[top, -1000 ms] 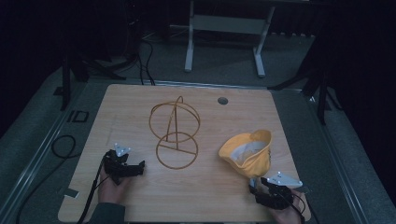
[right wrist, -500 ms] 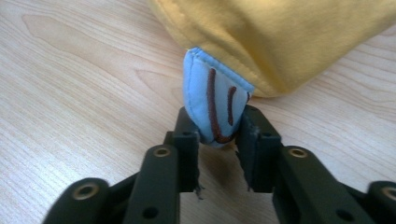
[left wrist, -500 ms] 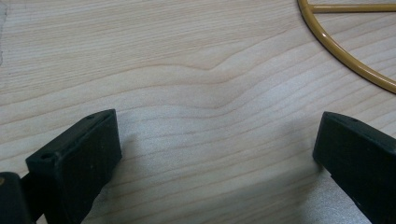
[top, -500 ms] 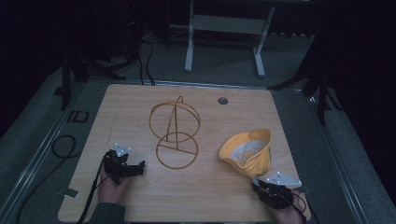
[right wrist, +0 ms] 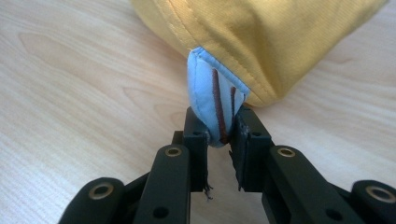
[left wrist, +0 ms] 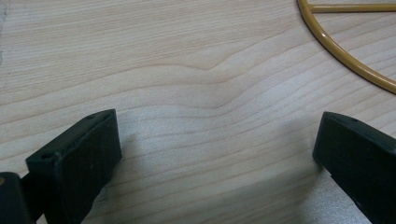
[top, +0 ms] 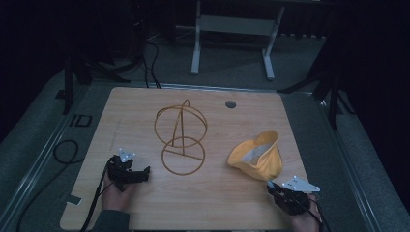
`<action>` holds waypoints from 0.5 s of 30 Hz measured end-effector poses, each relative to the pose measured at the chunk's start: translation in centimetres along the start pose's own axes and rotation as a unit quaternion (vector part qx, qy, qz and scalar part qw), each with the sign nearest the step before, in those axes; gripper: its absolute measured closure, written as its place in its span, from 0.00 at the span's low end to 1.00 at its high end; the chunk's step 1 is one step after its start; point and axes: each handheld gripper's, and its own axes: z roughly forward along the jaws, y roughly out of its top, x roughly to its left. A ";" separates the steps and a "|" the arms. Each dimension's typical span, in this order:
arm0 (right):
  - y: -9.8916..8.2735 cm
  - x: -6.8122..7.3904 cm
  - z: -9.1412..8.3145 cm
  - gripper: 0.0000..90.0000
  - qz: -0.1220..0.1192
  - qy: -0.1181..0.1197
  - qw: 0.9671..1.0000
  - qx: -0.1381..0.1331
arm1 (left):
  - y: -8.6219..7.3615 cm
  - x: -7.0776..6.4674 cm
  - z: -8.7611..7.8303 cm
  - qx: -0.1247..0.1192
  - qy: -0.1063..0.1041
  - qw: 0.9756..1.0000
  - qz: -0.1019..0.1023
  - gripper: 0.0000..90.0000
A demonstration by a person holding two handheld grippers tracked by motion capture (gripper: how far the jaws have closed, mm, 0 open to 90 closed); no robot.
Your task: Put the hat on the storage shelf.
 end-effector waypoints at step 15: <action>4.2 -1.3 -1.4 0.88 -0.032 -0.019 0.999 -0.032 | 0.0 0.0 0.0 0.000 0.000 1.000 0.000 0.01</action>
